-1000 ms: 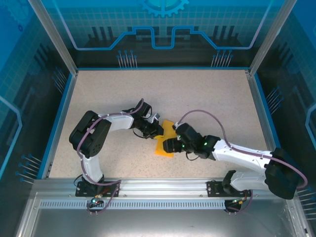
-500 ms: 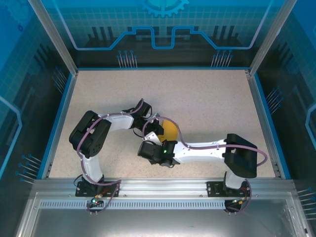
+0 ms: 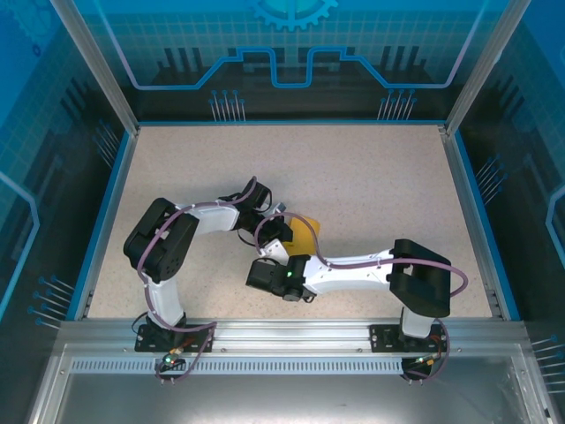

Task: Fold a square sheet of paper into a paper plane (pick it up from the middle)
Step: Fold the triangle a second time at the center of the table.

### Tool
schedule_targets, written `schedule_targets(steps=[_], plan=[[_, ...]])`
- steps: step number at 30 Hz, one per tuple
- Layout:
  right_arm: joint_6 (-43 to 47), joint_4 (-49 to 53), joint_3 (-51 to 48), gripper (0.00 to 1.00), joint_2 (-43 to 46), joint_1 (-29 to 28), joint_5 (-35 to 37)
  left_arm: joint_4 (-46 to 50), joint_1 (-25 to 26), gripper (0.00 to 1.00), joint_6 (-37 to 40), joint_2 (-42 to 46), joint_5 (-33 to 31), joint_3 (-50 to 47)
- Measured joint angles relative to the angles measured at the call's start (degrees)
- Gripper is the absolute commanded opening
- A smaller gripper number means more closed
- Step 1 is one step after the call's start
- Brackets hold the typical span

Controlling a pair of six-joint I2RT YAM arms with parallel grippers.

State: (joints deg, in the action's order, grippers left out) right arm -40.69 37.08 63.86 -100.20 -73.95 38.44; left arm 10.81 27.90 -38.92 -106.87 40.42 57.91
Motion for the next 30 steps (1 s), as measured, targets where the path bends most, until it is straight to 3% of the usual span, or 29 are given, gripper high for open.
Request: schedule_targets(steps=[4,11,20,30], plan=[[0.07,-0.55,-0.59,0.11,1.2,0.13,-0.17,0.68,0.0,0.13,0.02,0.09,-0.04,0.42],[1.07,-3.67,-5.01,0.04,6.19,1.77,-2.71,0.96,0.0,0.2,0.04,0.11,-0.07,0.92],[2.49,-12.11,-12.96,0.03,12.7,7.54,-10.99,2.14,0.0,0.51,-0.2,3.21,-4.09,0.85],[3.69,-20.37,-20.55,0.02,16.52,18.62,-24.02,2.71,0.0,0.52,-0.17,9.62,-12.72,-1.44]])
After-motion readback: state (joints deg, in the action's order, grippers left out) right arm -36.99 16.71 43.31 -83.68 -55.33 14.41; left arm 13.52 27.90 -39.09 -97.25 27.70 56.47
